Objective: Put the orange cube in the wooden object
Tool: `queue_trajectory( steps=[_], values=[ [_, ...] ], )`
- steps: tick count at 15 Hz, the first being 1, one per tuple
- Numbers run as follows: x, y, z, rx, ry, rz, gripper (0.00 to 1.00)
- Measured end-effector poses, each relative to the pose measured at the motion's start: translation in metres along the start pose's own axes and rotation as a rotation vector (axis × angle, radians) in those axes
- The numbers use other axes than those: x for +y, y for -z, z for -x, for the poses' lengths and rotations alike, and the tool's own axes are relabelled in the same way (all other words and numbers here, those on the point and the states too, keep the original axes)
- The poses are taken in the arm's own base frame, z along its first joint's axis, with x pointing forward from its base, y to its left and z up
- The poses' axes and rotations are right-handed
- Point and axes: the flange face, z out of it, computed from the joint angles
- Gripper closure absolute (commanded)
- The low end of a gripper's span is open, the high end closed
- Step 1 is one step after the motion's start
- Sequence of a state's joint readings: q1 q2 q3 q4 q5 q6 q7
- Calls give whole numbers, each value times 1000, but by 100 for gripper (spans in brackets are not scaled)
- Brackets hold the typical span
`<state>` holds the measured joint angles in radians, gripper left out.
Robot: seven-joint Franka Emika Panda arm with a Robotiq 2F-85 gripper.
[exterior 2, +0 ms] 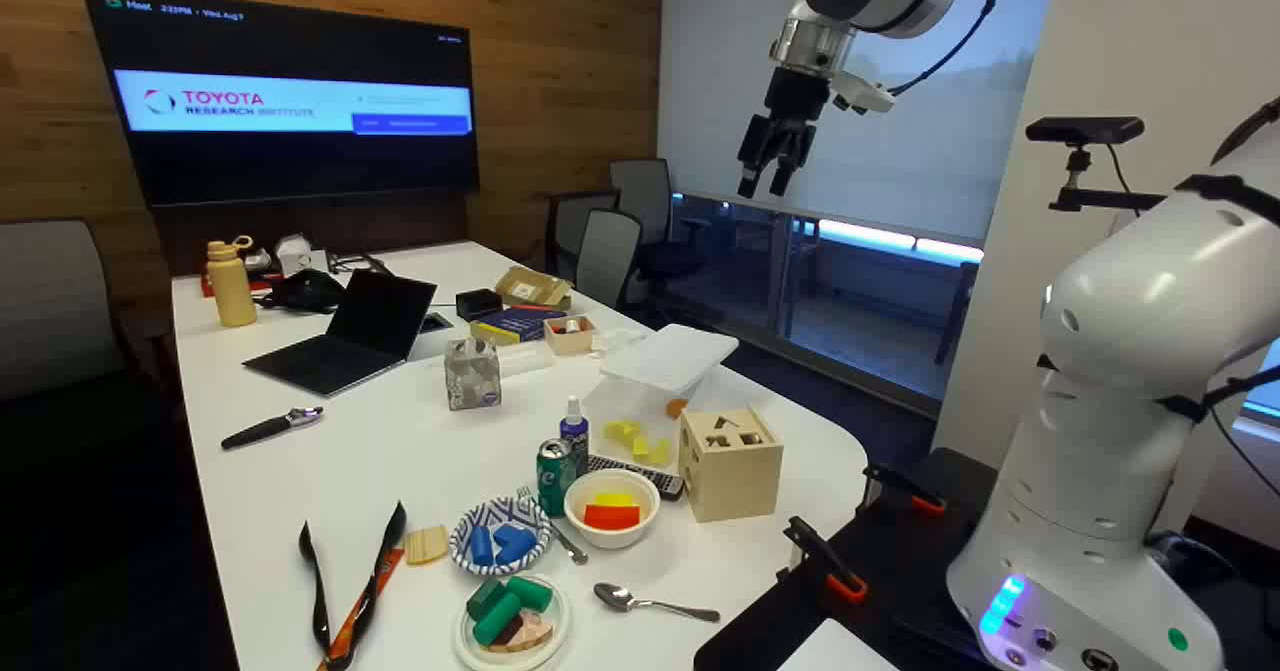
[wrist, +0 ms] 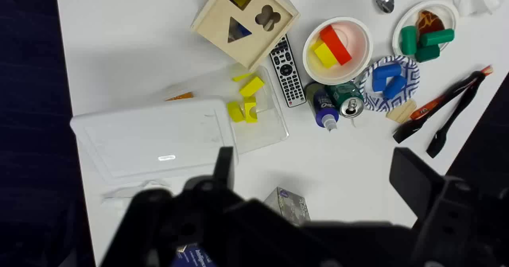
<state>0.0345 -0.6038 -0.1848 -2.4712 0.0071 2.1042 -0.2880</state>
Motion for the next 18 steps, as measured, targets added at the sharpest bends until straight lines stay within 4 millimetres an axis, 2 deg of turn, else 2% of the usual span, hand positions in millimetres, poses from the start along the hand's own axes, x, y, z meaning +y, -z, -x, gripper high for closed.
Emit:
queue_trajectory(
  steps=[4, 6, 8, 10, 15, 18],
  values=[
    [0, -6, 0, -9, -1, 0, 0],
    [1, -29, -4, -18, 15, -1, 0],
    [-3, -70, -8, -24, 50, -20, 0],
    [-15, -121, -11, -28, 105, -52, 0],
    [-68, -244, -10, -80, 254, -139, 0],
    [-99, -308, -3, -134, 284, -153, 0]
  ],
)
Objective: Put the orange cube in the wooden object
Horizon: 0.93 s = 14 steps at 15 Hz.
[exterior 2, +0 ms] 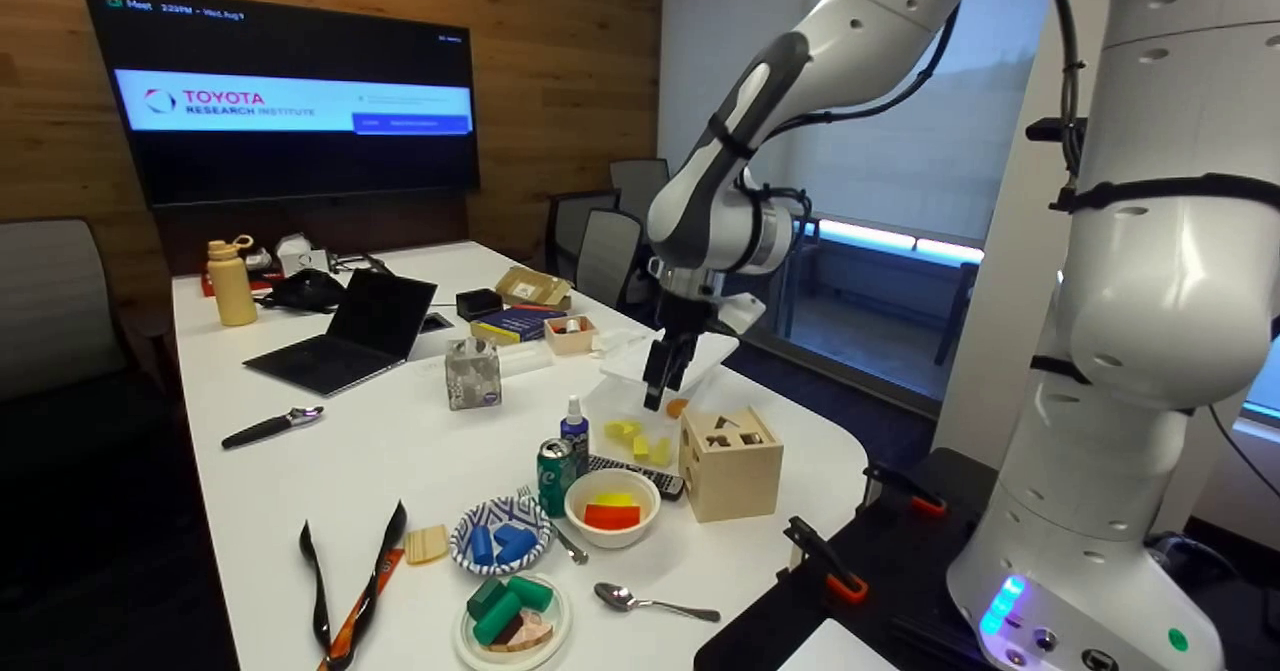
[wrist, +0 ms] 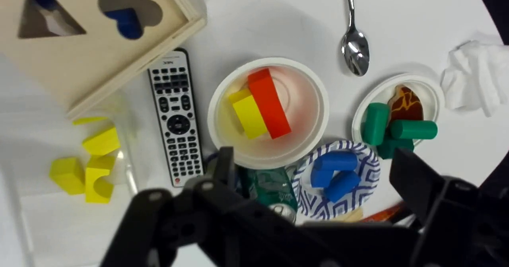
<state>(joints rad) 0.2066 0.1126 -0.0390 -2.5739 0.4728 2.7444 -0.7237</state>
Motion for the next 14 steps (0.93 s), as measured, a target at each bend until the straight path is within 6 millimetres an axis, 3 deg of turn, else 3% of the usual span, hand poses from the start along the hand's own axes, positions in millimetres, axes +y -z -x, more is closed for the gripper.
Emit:
queue_trajectory(
  steps=[3, 5, 14],
  values=[
    [-6, -52, -5, -37, 9, 14, 0],
    [-4, -76, -7, -47, 7, 32, 0],
    [-4, -132, -21, -70, -1, 109, 0]
  ],
)
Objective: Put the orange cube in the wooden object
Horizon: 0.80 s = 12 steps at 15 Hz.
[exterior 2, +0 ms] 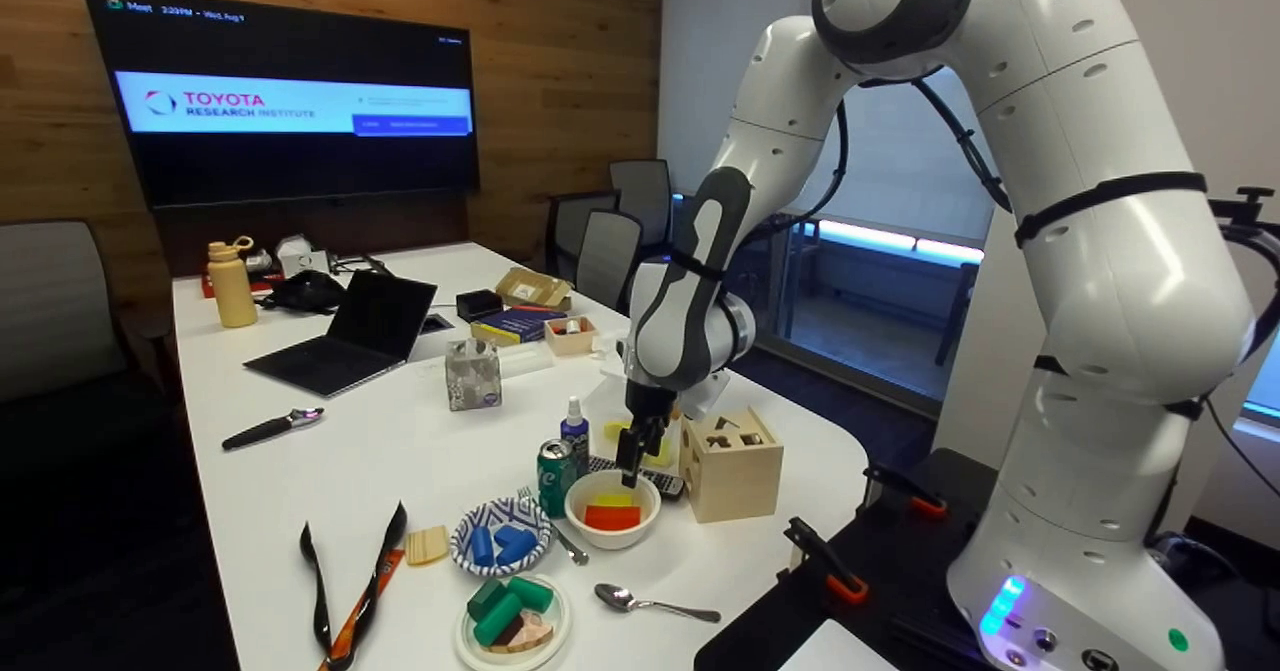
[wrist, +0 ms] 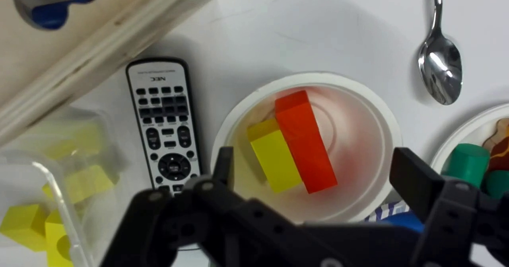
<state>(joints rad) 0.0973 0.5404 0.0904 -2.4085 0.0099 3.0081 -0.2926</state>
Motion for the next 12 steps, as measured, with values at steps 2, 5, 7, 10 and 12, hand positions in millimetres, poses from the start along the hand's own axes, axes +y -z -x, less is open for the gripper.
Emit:
queue_trajectory(
  steps=[2, 5, 7, 10, 12],
  values=[
    [-2, -9, -4, -7, -7, 2, 0],
    [-2, -25, -8, -18, -16, -4, 0],
    [-1, -34, -11, -23, -24, -7, 0],
    [1, -46, -15, -26, -29, -12, 0],
    [2, -53, -19, -26, -31, -17, 0]
  ],
)
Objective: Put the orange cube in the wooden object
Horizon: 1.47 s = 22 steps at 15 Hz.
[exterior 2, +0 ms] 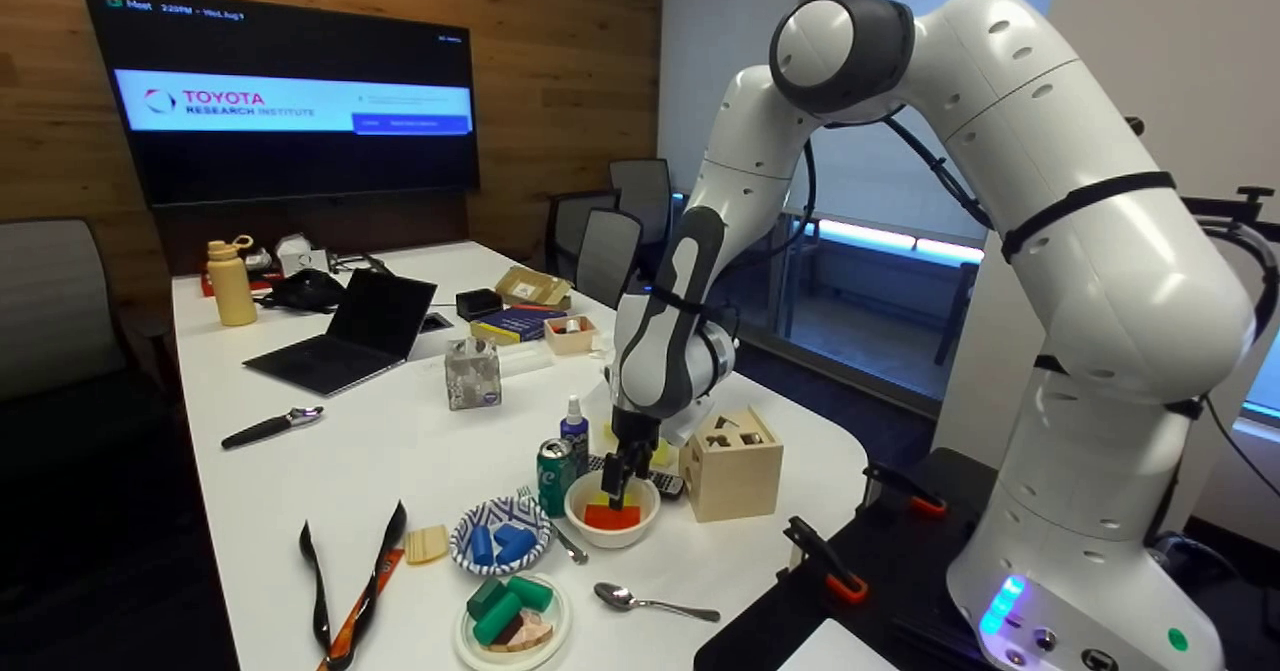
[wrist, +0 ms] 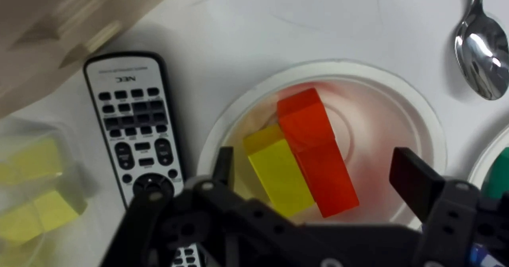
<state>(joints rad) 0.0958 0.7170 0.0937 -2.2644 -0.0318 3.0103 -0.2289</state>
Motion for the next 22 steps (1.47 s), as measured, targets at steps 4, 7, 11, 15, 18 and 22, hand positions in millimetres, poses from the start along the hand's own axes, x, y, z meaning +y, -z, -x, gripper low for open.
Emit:
queue_trajectory(
  steps=[4, 7, 11, 15, 18, 22],
  values=[
    [2, -12, -5, -2, -6, -8, 0],
    [2, -17, -6, -4, -9, -10, 0],
    [2, -18, -5, -12, -15, -13, 0],
    [-3, -22, -4, -27, -24, -22, 0],
    [-4, -25, -2, -47, -23, -28, 3],
    [-4, -26, -1, -55, -34, -30, 38]
  ],
)
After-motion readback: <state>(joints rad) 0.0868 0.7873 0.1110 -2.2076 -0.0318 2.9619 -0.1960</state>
